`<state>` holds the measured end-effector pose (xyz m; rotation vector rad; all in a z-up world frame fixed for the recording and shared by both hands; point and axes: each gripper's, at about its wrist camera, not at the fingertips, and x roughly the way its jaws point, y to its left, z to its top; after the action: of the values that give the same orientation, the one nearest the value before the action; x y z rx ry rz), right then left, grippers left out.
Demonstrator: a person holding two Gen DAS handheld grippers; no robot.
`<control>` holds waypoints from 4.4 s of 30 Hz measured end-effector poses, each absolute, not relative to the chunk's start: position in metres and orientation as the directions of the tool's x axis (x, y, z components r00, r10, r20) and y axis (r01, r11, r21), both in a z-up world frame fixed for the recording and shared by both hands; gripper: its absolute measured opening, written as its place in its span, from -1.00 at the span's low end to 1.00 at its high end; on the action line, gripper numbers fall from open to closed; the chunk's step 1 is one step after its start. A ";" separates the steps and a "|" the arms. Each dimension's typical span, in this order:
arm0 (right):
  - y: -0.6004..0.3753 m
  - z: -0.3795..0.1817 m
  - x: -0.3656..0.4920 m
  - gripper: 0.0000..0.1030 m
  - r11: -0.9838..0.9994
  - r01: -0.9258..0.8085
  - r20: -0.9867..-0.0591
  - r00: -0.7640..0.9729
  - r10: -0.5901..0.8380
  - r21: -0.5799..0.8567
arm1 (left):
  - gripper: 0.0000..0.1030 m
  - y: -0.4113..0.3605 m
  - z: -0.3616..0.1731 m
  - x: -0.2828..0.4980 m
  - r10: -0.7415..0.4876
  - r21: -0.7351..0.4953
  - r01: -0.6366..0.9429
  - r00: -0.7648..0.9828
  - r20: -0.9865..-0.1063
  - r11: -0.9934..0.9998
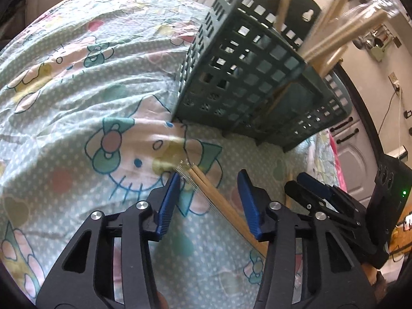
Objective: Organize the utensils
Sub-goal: 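Lower both open tools onto the loose chopsticks beside the caddy, then close the left tool on a chopstick while the right tool closes on another, then lift the held chopsticks with both tools and carry them over the caddy, then lower the chopsticks into the caddy slots and open both tools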
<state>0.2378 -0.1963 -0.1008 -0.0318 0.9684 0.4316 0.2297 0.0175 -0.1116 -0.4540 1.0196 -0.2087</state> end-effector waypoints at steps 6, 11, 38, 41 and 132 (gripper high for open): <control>-0.196 -0.104 0.249 -0.19 0.920 -0.336 -0.814 0.463 0.350 0.204 | -0.31 0.020 -0.112 0.234 -0.358 -0.448 -0.054 0.522 -0.774 0.892; -0.196 -0.105 0.258 -0.36 0.928 -0.304 -0.819 0.462 0.340 0.214 | -0.35 0.022 -0.112 0.239 -0.349 -0.441 -0.058 0.523 -0.778 0.896; -0.201 -0.059 0.225 -0.80 0.911 -0.368 -0.721 0.578 0.381 0.186 | -0.94 0.055 -0.089 0.208 -0.345 -0.443 -0.034 0.575 -0.742 0.896; -0.200 -0.050 0.221 -0.80 0.906 -0.382 -0.707 0.589 0.391 0.183 | -0.94 0.058 -0.075 0.197 -0.347 -0.443 -0.014 0.599 -0.721 0.896; -0.197 0.168 0.218 -0.92 0.883 -0.469 -0.292 0.849 0.441 -0.031 | -0.98 -0.016 0.179 0.230 -0.392 -0.293 0.303 0.862 -0.321 0.907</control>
<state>0.2183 -0.1972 0.1679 -0.1031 0.2831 0.4804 0.2305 -0.0157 0.1795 -0.2376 0.3853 -0.3684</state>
